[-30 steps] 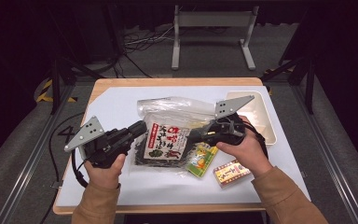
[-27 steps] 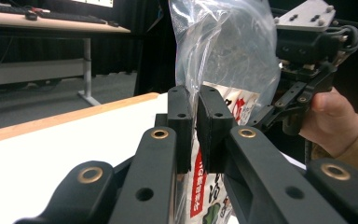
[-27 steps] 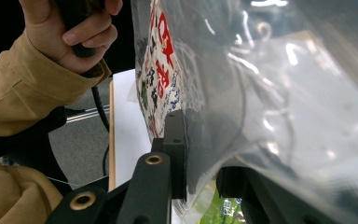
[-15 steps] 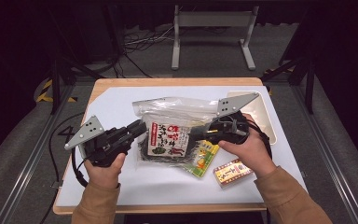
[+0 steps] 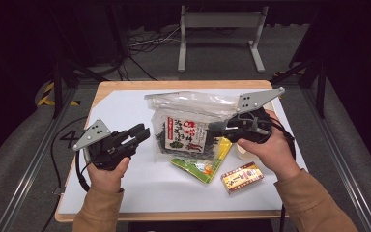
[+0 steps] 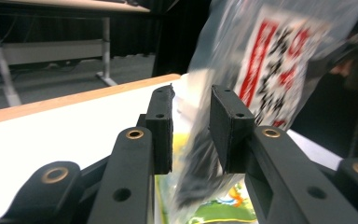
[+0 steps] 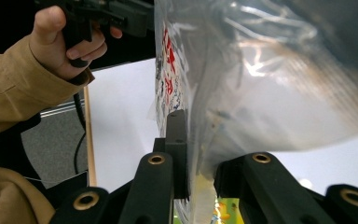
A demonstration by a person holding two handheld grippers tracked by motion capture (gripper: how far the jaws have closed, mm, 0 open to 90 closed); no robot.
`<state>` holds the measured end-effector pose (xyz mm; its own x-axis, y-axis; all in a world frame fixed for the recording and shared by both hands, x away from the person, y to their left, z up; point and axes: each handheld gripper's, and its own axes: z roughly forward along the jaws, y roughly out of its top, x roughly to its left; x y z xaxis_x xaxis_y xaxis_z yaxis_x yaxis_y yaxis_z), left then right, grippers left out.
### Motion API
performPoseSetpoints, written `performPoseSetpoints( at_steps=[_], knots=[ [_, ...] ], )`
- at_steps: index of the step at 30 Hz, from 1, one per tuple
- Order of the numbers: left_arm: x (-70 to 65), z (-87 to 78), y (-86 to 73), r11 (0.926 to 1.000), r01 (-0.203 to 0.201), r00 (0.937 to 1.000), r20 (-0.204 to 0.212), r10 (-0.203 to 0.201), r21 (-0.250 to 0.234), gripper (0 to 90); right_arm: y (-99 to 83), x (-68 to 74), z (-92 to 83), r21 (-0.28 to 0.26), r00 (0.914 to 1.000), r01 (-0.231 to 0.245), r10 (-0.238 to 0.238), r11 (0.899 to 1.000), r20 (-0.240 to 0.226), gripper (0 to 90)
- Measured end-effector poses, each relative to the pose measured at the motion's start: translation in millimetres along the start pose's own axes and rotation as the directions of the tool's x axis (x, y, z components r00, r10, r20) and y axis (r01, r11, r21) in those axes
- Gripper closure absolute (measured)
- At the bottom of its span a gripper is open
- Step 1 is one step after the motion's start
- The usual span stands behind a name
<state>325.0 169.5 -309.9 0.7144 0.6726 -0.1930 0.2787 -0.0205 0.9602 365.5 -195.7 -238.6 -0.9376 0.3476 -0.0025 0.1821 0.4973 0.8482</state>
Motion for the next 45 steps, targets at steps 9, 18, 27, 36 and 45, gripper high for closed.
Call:
performPoseSetpoints(
  at_steps=[9, 18, 27, 36, 45],
  knots=[
    [13.7, 2.3, -9.9, 0.9995, 0.008, 0.9988, -0.049, -0.006, 0.032, 68.9, 5.5, -6.3, -19.7, 0.01, 0.9976, 0.008, -0.009, 1.0, 0.069, 79.1],
    [19.2, 2.8, -15.9, 0.9981, -0.035, 0.9945, -0.097, 0.039, 0.05, 65.2, 7.8, -22.3, -40.6, 0.01, 0.9903, -0.012, 0.011, 1.0, 0.138, 79.0],
    [26.5, 4.8, -22.9, 0.996, -0.084, 0.9863, -0.139, 0.088, 0.03, 55.7, 6.8, -39.7, -59.0, 0.018, 0.9767, -0.027, 0.023, 0.999, 0.214, 78.9],
    [37.9, 9.2, -28.5, 0.9952, -0.086, 0.9844, -0.15, 0.092, 0.047, 49.7, 6.3, -57.3, -73.7, 0.015, 0.9676, -0.056, 0.051, 0.998, 0.248, 78.9],
    [42.5, 10.6, -31.7, 0.9927, -0.087, 0.9822, -0.16, 0.099, 0.083, 47.8, 2.5, -80.3, -87.1, 0.006, 0.9491, -0.082, 0.076, 0.997, 0.306, 78.7]
  ],
)
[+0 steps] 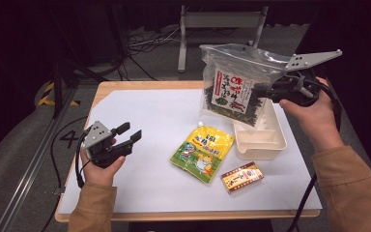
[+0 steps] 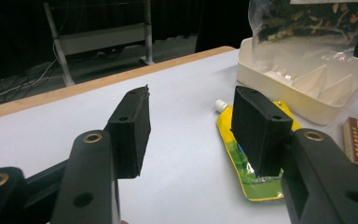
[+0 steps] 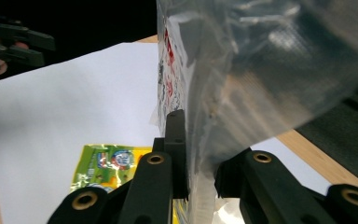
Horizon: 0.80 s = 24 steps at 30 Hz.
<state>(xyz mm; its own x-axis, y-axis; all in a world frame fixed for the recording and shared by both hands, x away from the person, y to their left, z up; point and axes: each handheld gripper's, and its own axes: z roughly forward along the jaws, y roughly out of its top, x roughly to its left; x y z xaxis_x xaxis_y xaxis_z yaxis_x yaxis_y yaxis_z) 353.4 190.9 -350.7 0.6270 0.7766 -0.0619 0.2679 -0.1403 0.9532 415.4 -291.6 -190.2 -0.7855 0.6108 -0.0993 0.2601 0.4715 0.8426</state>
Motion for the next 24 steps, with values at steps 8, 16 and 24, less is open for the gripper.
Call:
performPoseSetpoints(
  at_steps=[8, 16, 24],
  knots=[
    [0.2, 2.6, -1.4, 0.9997, -0.004, 0.9998, 0.02, 0.003, 0.022, 45.9, -3.7, -21.6, -2.6, 0.007, 0.9987, -0.016, 0.016, 1.0, 0.048, 78.7],
    [0.6, 5.2, -2.1, 0.9992, -0.005, 0.9994, 0.034, 0.004, 0.04, 47.2, -7.9, -37.8, -4.8, 0.009, 0.9958, -0.044, 0.043, 0.999, 0.081, 78.6],
    [0.6, 7.3, -2.4, 0.9985, -0.013, 0.9989, 0.045, 0.01, 0.053, 47.4, -17.7, -55.4, -6.5, 0.005, 0.9911, -0.08, 0.079, 0.997, 0.107, 78.5]
  ],
)
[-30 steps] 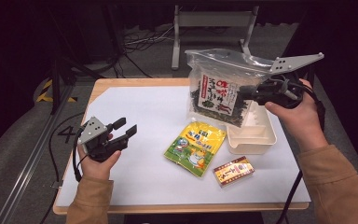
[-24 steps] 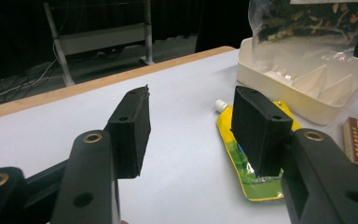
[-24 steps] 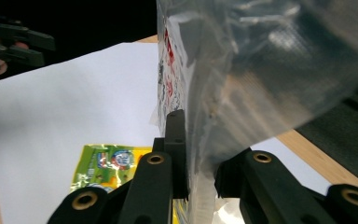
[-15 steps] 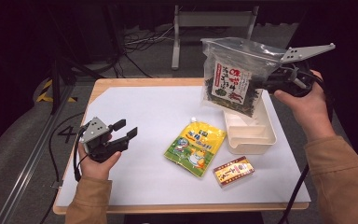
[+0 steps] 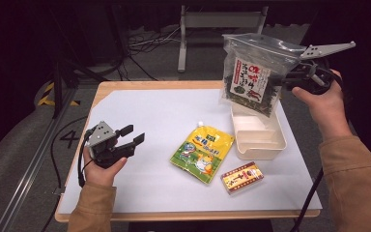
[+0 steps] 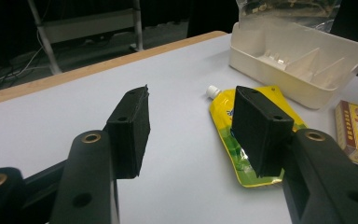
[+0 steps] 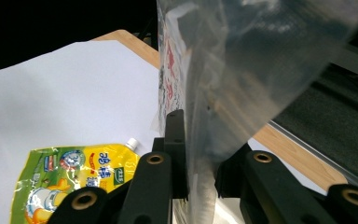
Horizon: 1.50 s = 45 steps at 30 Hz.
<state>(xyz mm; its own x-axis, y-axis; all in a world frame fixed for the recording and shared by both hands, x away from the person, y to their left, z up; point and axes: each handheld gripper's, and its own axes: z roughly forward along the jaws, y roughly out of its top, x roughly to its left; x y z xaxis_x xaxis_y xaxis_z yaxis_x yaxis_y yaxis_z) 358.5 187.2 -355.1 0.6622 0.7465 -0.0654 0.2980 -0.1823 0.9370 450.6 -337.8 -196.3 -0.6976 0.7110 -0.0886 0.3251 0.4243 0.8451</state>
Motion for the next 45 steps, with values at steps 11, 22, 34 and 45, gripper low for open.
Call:
performPoseSetpoints(
  at_steps=[11, 22, 34, 45],
  knots=[
    [-0.6, 3.7, -0.3, 0.9997, 0.004, 0.9998, 0.022, -0.005, 0.025, 46.3, -16.8, -17.8, 5.7, 0.014, 0.9987, -0.047, 0.047, 0.999, 0.022, 78.5],
    [-0.6, 7.3, -1.3, 0.9989, 0.011, 0.9993, 0.035, -0.013, 0.045, 43.2, -31.0, -30.7, 11.8, 0.039, 0.9944, -0.097, 0.095, 0.995, 0.047, 78.5],
    [0.1, 7.2, -1.7, 0.9985, 0.02, 0.9986, 0.048, -0.023, 0.05, 42.3, -40.6, -38.6, 17.0, 0.055, 0.9873, -0.144, 0.139, 0.988, 0.077, 78.2],
    [0.1, 8.3, -2.5, 0.9982, 0.022, 0.9983, 0.053, -0.025, 0.055, 41.4, -48.7, -39.9, 25.0, 0.064, 0.9851, -0.155, 0.149, 0.986, 0.085, 77.9]
  ],
)
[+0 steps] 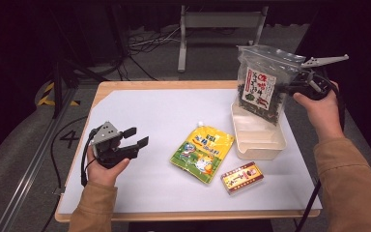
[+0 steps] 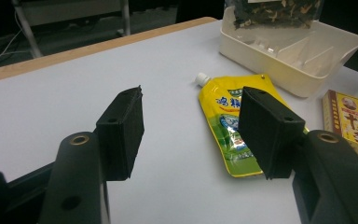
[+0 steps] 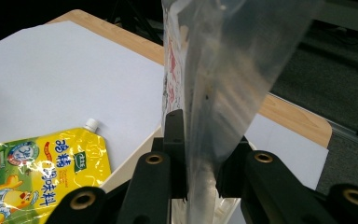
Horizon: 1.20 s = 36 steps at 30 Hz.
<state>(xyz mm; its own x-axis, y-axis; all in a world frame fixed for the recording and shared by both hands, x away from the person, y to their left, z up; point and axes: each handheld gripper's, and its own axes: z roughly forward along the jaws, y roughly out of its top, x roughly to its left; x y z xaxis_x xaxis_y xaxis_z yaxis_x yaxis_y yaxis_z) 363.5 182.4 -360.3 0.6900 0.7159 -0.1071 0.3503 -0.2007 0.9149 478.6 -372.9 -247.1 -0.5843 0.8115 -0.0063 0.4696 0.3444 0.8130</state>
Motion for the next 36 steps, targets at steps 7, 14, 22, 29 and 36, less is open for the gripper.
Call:
performPoseSetpoints(
  at_steps=[7, 14, 22, 29, 36],
  knots=[
    [0.2, 1.0, -0.4, 1.0, 0.003, 1.0, 0.0, -0.003, 0.003, 41.2, -4.9, -0.9, 3.3, -0.01, 0.9999, -0.012, 0.012, 1.0, -0.004, 77.1],
    [0.2, 2.6, -0.2, 1.0, 0.004, 1.0, 0.003, -0.004, 0.006, 40.8, -9.2, -0.5, 6.8, -0.005, 1.0, -0.009, 0.009, 1.0, 0.001, 76.3],
    [0.6, 4.1, -0.1, 0.9999, 0.003, 1.0, 0.004, -0.003, 0.011, 40.7, -18.5, -2.6, 12.8, 0.043, 0.9996, -0.027, 0.026, 0.999, 0.01, 75.2],
    [0.0, 8.6, 0.6, 0.9998, 0.007, 0.9999, 0.009, -0.007, 0.019, 38.7, -25.8, -10.2, 2.3, 0.038, 0.9967, -0.077, 0.076, 0.996, 0.028, 66.2],
    [-1.5, 12.4, 1.6, 0.9996, 0.002, 0.9999, 0.014, -0.002, 0.029, 37.8, -34.6, -12.6, -6.6, 0.038, 0.9933, -0.113, 0.112, 0.993, 0.028, 52.0]
  ],
)
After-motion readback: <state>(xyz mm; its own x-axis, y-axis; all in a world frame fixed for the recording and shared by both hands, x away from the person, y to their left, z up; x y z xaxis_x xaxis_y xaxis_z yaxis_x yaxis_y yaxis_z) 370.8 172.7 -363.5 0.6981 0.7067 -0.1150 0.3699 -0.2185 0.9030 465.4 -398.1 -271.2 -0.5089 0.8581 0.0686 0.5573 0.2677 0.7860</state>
